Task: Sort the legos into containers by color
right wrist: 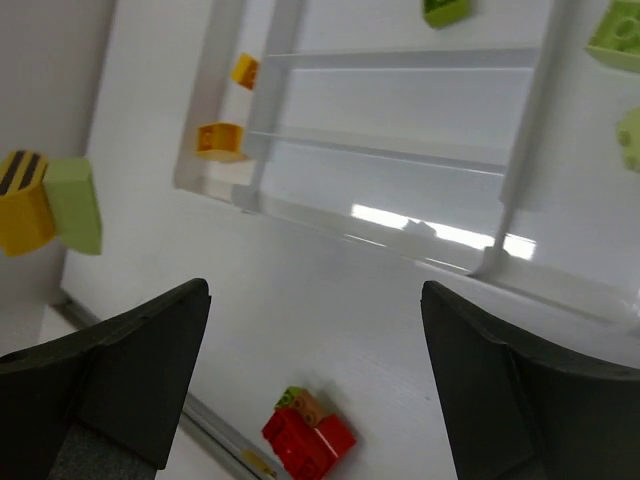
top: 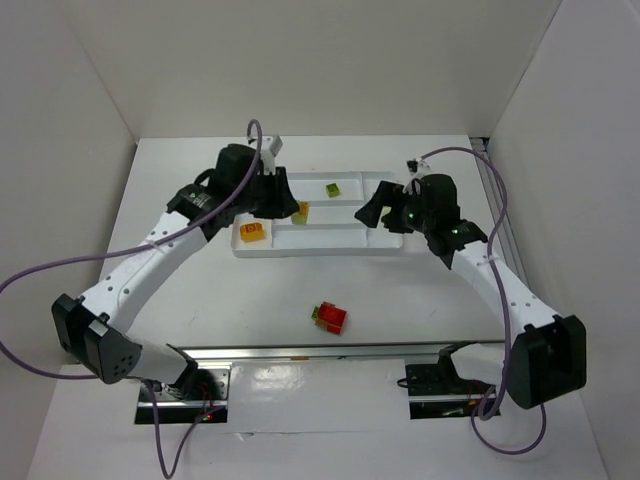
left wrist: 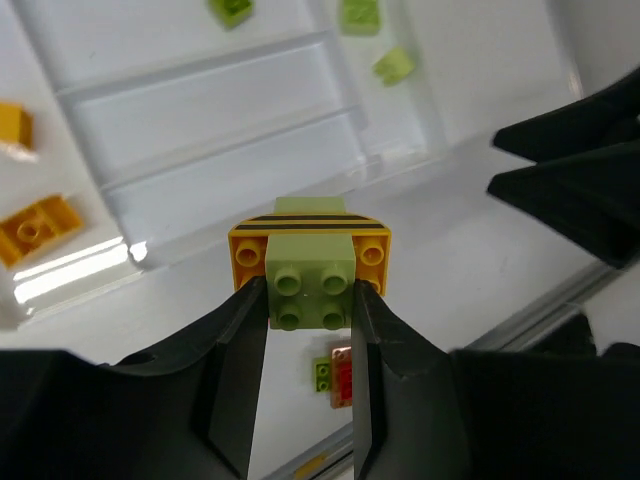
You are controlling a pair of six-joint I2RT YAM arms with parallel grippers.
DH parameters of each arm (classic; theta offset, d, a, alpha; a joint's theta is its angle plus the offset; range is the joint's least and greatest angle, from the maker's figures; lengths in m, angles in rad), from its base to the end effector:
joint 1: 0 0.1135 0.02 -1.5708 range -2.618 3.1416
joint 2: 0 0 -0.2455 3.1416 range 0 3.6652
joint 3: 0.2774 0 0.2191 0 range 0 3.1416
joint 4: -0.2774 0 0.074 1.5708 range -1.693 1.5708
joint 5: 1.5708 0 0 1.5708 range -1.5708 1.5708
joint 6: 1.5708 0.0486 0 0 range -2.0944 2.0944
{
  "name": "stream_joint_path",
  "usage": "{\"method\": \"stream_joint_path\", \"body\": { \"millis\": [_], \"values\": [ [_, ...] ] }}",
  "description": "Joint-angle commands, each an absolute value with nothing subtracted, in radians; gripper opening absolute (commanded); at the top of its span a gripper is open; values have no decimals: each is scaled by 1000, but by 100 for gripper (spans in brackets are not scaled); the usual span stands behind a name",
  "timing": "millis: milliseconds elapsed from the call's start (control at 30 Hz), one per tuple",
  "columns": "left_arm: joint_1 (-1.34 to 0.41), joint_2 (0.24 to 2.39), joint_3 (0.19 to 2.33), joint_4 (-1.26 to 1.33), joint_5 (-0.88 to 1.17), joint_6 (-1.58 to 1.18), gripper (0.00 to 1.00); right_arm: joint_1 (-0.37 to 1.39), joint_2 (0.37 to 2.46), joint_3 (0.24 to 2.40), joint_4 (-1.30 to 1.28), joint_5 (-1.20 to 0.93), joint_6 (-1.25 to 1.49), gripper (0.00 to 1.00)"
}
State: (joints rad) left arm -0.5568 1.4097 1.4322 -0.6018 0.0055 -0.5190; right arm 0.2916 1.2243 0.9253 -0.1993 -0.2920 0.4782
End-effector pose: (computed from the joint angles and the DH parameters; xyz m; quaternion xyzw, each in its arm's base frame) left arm 0.2482 -0.1548 0.3534 0.0179 0.8794 -0.2458 0.4073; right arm 0.2465 0.0886 0.2821 0.0052 0.8537 0.3057 0.4215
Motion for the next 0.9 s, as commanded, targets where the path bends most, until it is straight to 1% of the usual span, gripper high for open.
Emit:
{"method": "stream_joint_path", "body": {
  "millis": [0, 100, 133, 167, 200, 233, 267, 367, 400, 433, 567, 667, 867],
  "values": [
    [-506, 1399, 1433, -476, 308, -414, 0, 290, 1144, 916, -54, -501, 495, 93],
    [-466, 1388, 1381, -365, 539, -417, 0, 290, 1117, 881, -19, -554, 520, 93],
    [-428, 1388, 1381, -329, 602, -428, 0, 290, 1099, 881, 3, -607, 532, 93],
    [-408, 1400, 1368, -266, 659, -449, 0, 276, 1089, 864, 65, -638, 554, 93],
    [-388, 1401, 1355, -223, 790, -465, 0, 276, 1089, 839, 105, -669, 570, 93],
    [-368, 1426, 1345, -177, 858, -488, 0, 264, 1080, 827, 151, -702, 587, 93],
    [-338, 1436, 1318, -59, 981, -550, 0, 255, 1080, 818, 231, -762, 609, 93],
    [-299, 1447, 1241, 162, 1121, -679, 0, 255, 1118, 818, 322, -828, 620, 96],
    [-282, 1459, 1227, 232, 1176, -760, 0, 255, 1118, 805, 349, -839, 644, 96],
    [-282, 1474, 1217, 339, 1201, -796, 0, 255, 1133, 795, 379, -866, 656, 96],
    [-282, 1500, 1216, 409, 1241, -851, 0, 255, 1176, 756, 636, -968, 771, 96],
    [-282, 1500, 1204, 460, 1250, -887, 0, 268, 1216, 765, 649, -977, 787, 96],
    [-282, 1500, 1215, 387, 1239, -834, 0, 324, 1262, 813, 623, -966, 738, 95]
  ]
}}
